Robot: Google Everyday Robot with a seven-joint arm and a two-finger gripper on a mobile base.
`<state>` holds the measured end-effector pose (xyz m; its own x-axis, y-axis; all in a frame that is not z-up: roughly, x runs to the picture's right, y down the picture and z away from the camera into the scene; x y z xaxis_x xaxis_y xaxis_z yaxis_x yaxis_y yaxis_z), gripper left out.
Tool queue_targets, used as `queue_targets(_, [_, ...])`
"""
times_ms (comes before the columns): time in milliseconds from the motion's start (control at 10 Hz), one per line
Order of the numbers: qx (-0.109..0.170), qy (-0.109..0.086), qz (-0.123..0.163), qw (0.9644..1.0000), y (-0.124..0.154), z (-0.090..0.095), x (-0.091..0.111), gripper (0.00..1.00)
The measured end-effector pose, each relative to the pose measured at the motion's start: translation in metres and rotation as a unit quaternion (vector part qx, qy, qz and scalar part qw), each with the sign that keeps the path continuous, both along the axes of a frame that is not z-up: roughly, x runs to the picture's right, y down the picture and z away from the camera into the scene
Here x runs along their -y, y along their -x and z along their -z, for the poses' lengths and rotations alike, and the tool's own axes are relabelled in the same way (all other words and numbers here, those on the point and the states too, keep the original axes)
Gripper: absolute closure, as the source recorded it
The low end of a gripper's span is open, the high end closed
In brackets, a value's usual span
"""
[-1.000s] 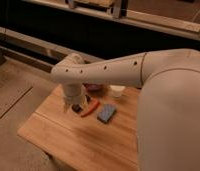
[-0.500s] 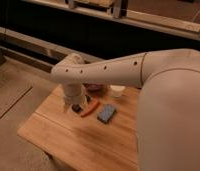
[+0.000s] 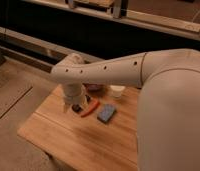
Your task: Pick up the ceramic cup
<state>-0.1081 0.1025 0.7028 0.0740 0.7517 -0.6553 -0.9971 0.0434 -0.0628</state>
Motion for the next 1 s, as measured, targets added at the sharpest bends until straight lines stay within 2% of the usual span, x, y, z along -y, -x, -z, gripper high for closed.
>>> queue_targets(200, [0.001, 0.003, 0.003, 1.0, 0.004, -0.004, 0.0, 0.35])
queue_targets(400, [0.008, 0.01, 0.039, 0.9991, 0.025, -0.022, -0.003, 0.35])
queue_targets(500, [0.002, 0.015, 0.062, 0.998, 0.028, -0.035, -0.002, 0.35])
queue_targets(600, [-0.004, 0.018, 0.067, 0.9976, 0.026, -0.04, -0.001, 0.35])
queue_targets(700, [-0.014, 0.018, 0.068, 0.9974, 0.02, -0.052, 0.007, 0.35])
queue_targets(900, [-0.026, 0.007, 0.061, 0.9978, 0.014, -0.062, 0.023, 0.35])
queue_targets(1000, [-0.036, -0.008, 0.051, 0.998, 0.006, -0.063, 0.038, 0.35])
